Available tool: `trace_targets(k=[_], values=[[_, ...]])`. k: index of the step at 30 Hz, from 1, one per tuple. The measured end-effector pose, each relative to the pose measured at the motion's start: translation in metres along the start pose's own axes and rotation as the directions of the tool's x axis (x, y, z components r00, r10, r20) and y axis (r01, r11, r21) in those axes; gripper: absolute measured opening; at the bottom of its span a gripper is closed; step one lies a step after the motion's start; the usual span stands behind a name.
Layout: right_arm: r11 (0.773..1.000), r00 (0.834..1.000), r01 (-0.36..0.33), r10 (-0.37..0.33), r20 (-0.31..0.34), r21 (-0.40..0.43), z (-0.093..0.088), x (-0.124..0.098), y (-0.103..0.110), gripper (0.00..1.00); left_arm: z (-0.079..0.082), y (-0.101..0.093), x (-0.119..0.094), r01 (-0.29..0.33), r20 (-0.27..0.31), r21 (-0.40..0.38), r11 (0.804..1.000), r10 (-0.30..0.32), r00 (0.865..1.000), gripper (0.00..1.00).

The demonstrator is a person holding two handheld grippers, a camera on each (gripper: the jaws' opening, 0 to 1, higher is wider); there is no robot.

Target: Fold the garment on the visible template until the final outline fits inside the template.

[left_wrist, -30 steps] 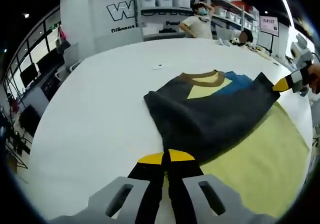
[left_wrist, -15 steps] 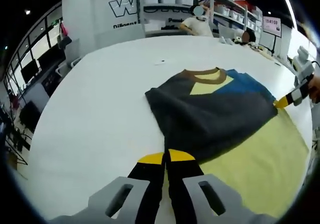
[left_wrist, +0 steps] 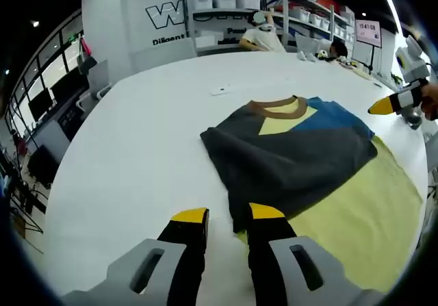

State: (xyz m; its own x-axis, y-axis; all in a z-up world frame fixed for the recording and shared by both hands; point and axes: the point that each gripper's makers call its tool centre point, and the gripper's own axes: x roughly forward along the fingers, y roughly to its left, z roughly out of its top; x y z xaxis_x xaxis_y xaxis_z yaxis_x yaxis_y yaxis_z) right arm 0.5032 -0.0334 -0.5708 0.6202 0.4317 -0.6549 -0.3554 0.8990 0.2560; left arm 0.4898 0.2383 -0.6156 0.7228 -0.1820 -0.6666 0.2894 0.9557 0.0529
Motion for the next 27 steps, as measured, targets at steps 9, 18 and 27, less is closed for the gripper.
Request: trace_targets(k=[9,18,27], values=[[0.976,0.990,-0.137,0.130,-0.048,-0.168,0.019,0.040,0.053,0.30,0.010,0.001,0.007,0.009,0.025,-0.017,1.000,-0.009,1.000,0.19],[0.939,0.971,-0.237,0.221,-0.093,-0.249,0.032,0.087,0.091,0.27,0.006,0.004,0.014,0.012,0.018,-0.066,0.998,-0.011,1.000,0.18],[0.905,0.953,-0.292,0.251,-0.167,-0.310,0.026,0.120,0.112,0.24,0.003,0.000,0.022,0.042,0.015,-0.049,0.998,-0.042,0.999,0.16]])
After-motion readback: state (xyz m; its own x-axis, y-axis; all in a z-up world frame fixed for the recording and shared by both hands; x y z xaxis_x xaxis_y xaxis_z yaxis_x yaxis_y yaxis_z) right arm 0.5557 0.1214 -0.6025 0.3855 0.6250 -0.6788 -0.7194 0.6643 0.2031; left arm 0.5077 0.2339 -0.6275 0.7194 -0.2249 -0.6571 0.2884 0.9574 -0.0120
